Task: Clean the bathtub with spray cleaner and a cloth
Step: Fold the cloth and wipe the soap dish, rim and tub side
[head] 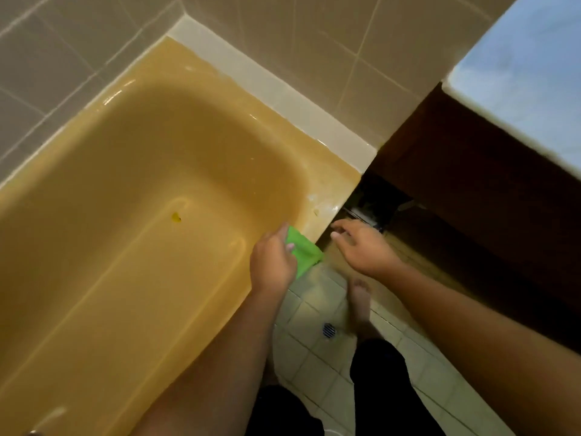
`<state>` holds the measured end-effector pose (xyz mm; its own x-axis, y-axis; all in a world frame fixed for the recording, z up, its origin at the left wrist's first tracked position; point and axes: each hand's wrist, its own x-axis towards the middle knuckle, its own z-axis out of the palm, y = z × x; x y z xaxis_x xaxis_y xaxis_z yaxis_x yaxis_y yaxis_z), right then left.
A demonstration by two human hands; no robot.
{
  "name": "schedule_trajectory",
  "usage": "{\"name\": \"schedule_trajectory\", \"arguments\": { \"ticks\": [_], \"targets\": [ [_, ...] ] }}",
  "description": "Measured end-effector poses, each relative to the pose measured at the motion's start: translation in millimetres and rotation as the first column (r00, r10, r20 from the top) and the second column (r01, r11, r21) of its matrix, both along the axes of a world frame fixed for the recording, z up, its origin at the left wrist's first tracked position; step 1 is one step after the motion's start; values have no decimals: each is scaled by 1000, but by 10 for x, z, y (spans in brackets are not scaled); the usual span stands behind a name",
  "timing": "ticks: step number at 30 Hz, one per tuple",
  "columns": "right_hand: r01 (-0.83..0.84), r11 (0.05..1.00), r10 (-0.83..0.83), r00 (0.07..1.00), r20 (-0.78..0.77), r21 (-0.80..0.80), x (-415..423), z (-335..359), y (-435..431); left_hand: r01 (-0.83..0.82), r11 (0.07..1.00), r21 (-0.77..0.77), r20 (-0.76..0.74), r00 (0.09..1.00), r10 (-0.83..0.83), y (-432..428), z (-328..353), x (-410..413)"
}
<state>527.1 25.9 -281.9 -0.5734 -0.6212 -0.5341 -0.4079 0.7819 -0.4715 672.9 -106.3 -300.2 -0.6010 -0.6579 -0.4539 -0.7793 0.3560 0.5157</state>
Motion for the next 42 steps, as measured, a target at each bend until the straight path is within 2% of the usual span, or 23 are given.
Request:
{"name": "schedule_trajectory", "arguments": {
  "ticks": [3, 6, 8, 11, 13, 16, 20, 22, 24, 26, 27, 30, 32, 33, 35, 37, 39, 42],
  "targets": [
    [-180, 983, 173, 975, -140, -41, -636, -362, -134, -152, 977, -149, 136, 976, 172, 224, -355, -329],
    [-456, 889, 416, 836, -359, -31, -1198, -815, -330, -341, 917, -208, 237, 892, 385, 516, -638, -756],
    [-562, 826, 518, 729, -447, 42, -1491, -1114, -436, -389, 873, -294, 219, 862, 458, 665, -794, -964],
    [-664, 747, 574, 614, -542, 39, -1758, -1460, -518, -339, 820, -461, 108, 896, 432, 700, -1036, -1136],
    [-676, 736, 529, 616, -583, -46, -1816, -1606, -520, -305, 810, -500, 22, 931, 364, 551, -1181, -1358],
    [-662, 730, 450, 654, -608, -172, -1859, -1732, -494, -325, 831, -452, -87, 943, 321, 300, -1256, -1717],
    [-683, 684, 413, 651, -636, -256, -1921, -1794, -437, -101, 887, -451, -115, 992, 55, 393, -1250, -1268],
    [-681, 670, 390, 662, -640, -295, -1924, -1804, -443, -170, 885, -433, -151, 982, 115, 317, -1300, -1108],
    [-684, 660, 382, 662, -644, -312, -1917, -1820, -455, -368, 849, -379, -198, 929, 314, 116, -1376, -1384],
    [-693, 653, 381, 650, -658, -306, -1925, -1825, -442, -427, 810, -402, -194, 904, 381, 27, -1352, -1765],
    [-695, 653, 378, 644, -665, -302, -1930, -1832, -435, -375, 804, -461, -159, 926, 342, 92, -1331, -1851],
    [-678, 671, 353, 648, -676, -299, -1929, -1849, -409, -83, 811, -579, -84, 996, 42, 538, -1257, -1518],
    [-666, 679, 332, 653, -680, -308, -1918, -1860, -396, -29, 813, -582, -116, 992, -47, 623, -1270, -1223],
    [-665, 677, 325, 654, -683, -314, -1912, -1866, -400, -69, 816, -574, -128, 992, -6, 513, -1311, -1264],
    [-675, 667, 331, 649, -685, -317, -1904, -1884, -401, -250, 782, -570, -146, 968, 203, 235, -1364, -1684],
    [-676, 670, 332, 644, -689, -309, -1922, -1894, -380, -263, 732, -628, -116, 962, 247, 154, -1346, -2093],
    [-659, 691, 314, 644, -698, -297, -1951, -1895, -351, -133, 738, -661, -108, 991, 82, 357, -1364, -2067],
    [-654, 693, 299, 642, -706, -302, -1959, -1930, -319, -30, 770, -637, -142, 987, -79, 699, -1338, -1428]
  ]
}}
